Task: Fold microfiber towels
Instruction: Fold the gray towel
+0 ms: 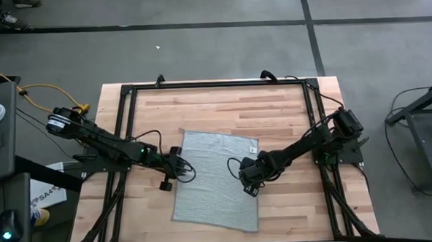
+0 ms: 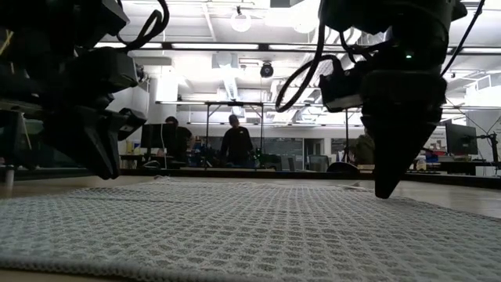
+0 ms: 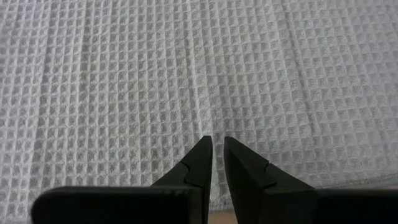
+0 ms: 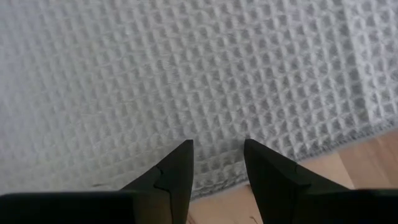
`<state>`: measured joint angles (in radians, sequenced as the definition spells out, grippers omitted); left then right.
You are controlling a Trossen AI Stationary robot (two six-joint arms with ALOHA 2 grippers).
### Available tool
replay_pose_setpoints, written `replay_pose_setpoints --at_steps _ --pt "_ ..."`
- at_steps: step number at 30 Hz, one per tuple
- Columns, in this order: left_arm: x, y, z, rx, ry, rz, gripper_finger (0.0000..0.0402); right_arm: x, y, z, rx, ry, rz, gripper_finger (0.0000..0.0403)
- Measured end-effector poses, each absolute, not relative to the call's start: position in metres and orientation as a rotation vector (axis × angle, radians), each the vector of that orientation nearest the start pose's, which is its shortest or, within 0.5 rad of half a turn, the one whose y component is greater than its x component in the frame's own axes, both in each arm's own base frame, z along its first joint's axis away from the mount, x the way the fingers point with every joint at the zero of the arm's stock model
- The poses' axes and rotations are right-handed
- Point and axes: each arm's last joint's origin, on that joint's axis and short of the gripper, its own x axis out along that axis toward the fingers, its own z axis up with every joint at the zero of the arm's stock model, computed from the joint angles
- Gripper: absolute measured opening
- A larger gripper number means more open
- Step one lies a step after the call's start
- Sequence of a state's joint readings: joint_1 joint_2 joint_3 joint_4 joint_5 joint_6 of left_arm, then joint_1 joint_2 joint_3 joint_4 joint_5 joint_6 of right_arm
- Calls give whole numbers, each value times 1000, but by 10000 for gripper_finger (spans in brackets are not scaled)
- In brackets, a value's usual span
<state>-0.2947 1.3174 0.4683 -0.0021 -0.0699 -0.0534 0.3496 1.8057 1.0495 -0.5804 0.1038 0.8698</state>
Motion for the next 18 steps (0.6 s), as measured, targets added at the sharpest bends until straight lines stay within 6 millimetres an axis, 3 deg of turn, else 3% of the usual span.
replay_pose_setpoints --at_steps 8,18 --pt "215 -64 142 60 848 -181 40 305 116 142 417 1283 -274 136" --pt "219 -66 150 44 871 -202 40 307 121 151 242 1315 -127 136"
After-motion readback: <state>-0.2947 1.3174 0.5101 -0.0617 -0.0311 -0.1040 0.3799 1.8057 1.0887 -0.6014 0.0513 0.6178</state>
